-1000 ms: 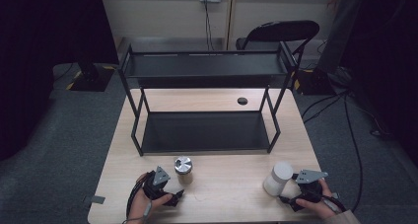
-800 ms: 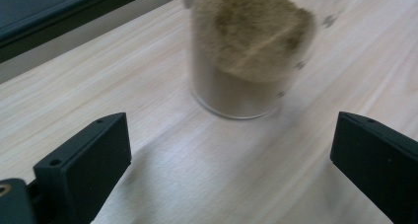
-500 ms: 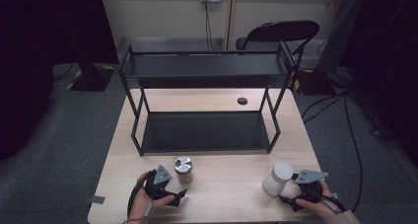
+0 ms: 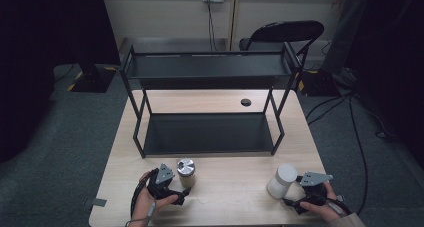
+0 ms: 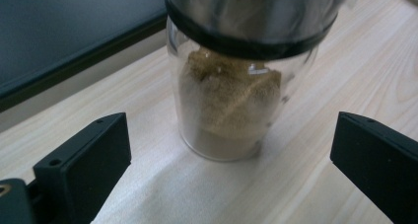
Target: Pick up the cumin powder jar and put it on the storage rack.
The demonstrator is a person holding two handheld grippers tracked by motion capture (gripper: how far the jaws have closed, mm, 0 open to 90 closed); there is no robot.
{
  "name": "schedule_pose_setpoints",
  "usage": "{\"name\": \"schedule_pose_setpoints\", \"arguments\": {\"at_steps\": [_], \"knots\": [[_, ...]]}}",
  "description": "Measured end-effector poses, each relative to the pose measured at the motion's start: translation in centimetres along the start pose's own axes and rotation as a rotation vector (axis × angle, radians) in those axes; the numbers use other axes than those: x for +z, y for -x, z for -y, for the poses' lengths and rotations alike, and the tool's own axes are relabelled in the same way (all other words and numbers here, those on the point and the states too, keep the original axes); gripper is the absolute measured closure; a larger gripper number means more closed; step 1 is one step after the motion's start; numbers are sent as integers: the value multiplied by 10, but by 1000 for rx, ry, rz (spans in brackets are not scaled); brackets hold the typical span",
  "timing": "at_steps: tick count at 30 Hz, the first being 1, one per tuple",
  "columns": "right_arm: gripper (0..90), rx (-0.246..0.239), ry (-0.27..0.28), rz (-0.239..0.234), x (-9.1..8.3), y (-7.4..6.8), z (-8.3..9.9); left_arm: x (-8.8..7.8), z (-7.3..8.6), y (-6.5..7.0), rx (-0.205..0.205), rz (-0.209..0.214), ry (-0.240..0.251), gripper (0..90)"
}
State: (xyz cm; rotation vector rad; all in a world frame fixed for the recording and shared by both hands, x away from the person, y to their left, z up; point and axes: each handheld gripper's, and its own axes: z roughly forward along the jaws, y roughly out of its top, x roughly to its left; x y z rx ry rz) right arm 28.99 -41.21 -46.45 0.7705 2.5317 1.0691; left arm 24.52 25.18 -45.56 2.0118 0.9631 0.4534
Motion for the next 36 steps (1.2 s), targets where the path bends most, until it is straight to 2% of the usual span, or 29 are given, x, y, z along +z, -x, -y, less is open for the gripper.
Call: {"name": "schedule_pose_setpoints", "arguments": {"at_steps": [14,22,32,36], "knots": [[0,0,2,1,0,0,0,12,-7,2,-4,-10,21,10],[0,0,4,1,0,0,1,22,-12,2,-11,-10,14,12],[0,0,5,0,0,0,1,28,-18,5,-16,-35,6,133],[0,-1,6,1,0,0,1,30,-18,4,-19,-30,8,174]]}}
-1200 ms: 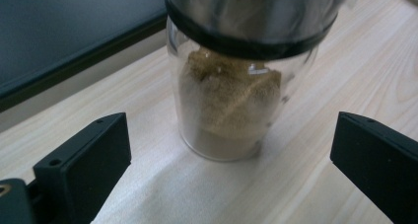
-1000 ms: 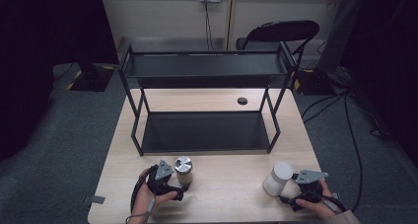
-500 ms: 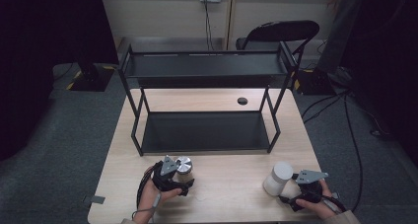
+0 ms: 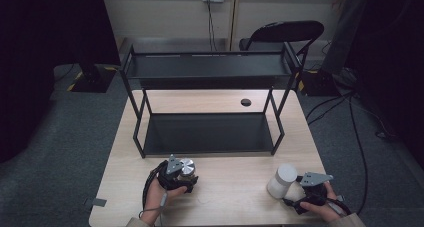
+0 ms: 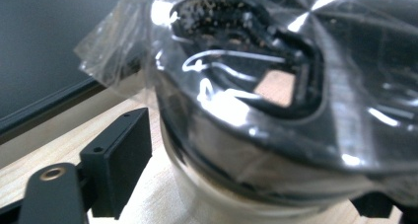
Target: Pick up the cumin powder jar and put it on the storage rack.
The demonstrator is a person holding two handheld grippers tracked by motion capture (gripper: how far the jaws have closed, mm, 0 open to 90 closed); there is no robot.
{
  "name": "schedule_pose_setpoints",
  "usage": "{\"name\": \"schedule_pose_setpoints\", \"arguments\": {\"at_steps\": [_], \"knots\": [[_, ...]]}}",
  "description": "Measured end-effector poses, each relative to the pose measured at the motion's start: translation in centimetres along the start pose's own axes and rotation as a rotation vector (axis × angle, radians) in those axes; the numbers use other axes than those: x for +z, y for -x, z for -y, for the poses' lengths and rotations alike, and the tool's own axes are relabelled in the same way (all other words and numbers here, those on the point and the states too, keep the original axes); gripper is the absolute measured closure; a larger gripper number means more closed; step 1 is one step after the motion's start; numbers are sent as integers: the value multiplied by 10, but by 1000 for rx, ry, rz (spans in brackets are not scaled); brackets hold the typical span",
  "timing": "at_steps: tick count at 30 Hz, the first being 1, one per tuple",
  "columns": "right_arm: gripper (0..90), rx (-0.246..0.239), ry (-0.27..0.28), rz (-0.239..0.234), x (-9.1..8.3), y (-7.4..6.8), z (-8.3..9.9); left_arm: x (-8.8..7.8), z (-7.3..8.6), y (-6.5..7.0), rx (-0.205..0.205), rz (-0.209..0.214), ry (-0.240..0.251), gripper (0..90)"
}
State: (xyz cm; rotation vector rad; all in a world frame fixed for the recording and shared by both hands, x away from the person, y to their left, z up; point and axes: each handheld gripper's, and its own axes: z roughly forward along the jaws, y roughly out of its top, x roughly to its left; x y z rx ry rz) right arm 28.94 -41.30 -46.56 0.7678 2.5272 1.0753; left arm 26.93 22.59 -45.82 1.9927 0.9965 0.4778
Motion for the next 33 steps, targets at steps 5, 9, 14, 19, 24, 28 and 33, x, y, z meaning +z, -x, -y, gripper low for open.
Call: {"name": "schedule_pose_setpoints", "arguments": {"at_steps": [5,9,14,19,24,28,33], "knots": [[0,0,1,0,0,0,0,1,0,0,7,8,0,259],[0,0,1,-1,0,0,0,1,0,0,19,14,3,290],[0,1,1,0,0,0,0,0,-1,1,32,11,0,300],[0,1,4,1,0,0,1,0,-3,1,43,8,-8,303],[0,3,4,2,0,-1,1,-3,-5,0,35,16,-15,304],[0,4,4,3,0,-1,1,-10,-12,-2,48,32,-11,304],[0,6,4,5,0,-1,1,-21,-26,-6,63,46,-11,305]]}}
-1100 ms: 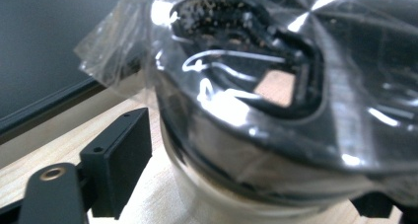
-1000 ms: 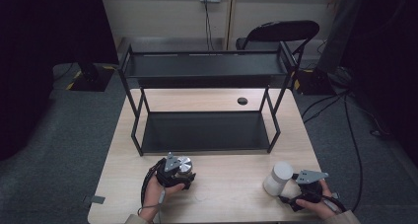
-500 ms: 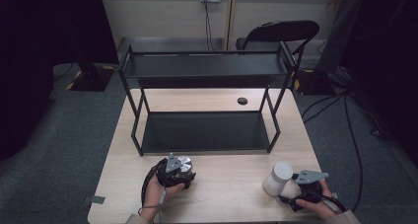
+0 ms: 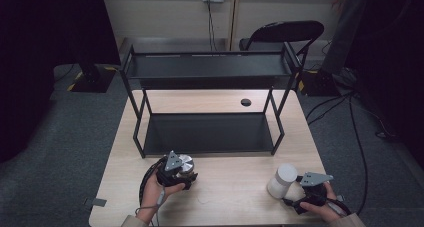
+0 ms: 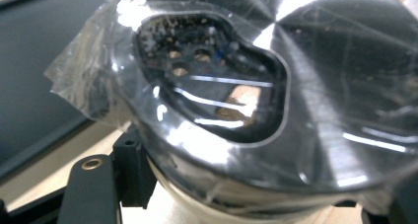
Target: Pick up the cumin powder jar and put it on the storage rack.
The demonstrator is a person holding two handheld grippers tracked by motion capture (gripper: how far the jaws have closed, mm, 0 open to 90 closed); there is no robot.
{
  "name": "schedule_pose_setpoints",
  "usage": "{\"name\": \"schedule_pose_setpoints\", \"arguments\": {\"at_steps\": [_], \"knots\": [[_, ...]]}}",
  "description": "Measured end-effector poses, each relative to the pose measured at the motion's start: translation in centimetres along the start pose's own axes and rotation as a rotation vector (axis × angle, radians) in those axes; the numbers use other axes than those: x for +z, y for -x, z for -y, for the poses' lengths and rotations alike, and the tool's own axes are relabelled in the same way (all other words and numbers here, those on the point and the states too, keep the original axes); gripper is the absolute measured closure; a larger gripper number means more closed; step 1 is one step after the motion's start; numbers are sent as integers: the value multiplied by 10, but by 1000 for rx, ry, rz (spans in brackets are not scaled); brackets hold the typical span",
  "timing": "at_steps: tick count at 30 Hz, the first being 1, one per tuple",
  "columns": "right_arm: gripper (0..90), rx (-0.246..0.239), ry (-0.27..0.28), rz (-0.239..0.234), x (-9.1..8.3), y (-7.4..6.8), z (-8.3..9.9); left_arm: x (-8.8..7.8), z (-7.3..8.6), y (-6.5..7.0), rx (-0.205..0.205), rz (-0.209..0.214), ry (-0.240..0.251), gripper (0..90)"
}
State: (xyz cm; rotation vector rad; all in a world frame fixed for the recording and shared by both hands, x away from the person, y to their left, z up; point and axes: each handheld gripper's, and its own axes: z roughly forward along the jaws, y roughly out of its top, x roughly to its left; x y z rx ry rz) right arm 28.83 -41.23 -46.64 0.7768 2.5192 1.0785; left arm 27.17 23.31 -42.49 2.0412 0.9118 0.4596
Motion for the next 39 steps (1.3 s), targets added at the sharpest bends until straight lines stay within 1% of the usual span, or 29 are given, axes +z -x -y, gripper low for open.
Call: {"name": "schedule_pose_setpoints", "arguments": {"at_steps": [4,10,13,19,22,26,30,31,39], "knots": [[0,1,0,1,0,0,0,-9,-10,-4,7,9,-1,306],[0,1,0,1,0,0,0,-25,-28,-11,0,29,5,306],[0,1,0,1,0,0,0,-34,-41,-12,21,25,0,306],[0,1,0,1,0,0,0,-50,-66,-19,28,44,10,306],[0,1,0,1,0,0,0,-56,-82,-20,47,47,6,306],[0,1,1,1,0,0,0,-64,-100,-24,50,66,9,306],[0,1,0,1,0,0,0,-69,-118,-26,53,65,12,306],[0,1,1,1,0,0,0,-70,-122,-27,48,66,16,306],[0,1,1,1,0,0,0,-83,-154,-35,45,57,36,306]]}}
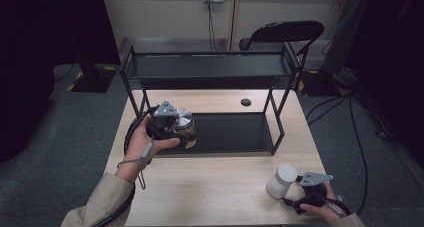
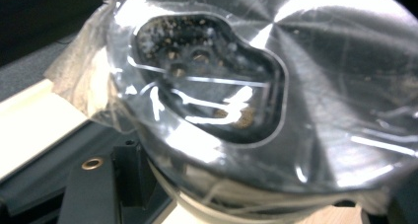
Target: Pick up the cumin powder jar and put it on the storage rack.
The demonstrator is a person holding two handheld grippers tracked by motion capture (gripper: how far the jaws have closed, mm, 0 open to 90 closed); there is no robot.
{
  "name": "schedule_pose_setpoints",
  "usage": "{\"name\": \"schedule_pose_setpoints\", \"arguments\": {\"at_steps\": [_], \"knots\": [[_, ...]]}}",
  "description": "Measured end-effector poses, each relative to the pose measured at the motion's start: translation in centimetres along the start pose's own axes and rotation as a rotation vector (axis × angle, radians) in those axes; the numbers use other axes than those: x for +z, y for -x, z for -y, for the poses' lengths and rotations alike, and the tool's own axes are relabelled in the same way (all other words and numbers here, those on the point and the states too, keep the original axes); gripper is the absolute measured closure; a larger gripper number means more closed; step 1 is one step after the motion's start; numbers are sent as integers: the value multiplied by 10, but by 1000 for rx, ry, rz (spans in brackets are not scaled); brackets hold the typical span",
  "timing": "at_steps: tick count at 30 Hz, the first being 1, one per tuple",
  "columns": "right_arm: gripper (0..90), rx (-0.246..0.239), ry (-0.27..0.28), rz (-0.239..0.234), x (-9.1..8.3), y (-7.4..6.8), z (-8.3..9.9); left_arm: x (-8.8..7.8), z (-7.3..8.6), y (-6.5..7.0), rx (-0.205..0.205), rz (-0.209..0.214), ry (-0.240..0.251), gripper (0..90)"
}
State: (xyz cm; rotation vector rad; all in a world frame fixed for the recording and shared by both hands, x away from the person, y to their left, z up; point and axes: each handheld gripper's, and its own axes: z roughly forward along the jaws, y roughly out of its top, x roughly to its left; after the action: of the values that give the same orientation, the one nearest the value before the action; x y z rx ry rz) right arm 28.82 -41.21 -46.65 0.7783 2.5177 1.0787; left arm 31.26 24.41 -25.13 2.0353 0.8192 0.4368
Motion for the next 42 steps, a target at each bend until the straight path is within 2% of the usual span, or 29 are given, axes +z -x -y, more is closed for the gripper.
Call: {"name": "schedule_pose_setpoints", "arguments": {"at_steps": [11,21,30,42], "knots": [[0,0,0,0,0,0,0,-12,-35,-7,2,-32,-19,306],[0,0,1,0,0,0,0,-21,-66,-15,-16,-60,-15,307],[0,0,1,0,0,0,0,-24,-90,-22,-35,-79,-1,307],[0,-1,1,-1,0,0,0,-17,-121,-27,-48,-111,-3,307]]}}
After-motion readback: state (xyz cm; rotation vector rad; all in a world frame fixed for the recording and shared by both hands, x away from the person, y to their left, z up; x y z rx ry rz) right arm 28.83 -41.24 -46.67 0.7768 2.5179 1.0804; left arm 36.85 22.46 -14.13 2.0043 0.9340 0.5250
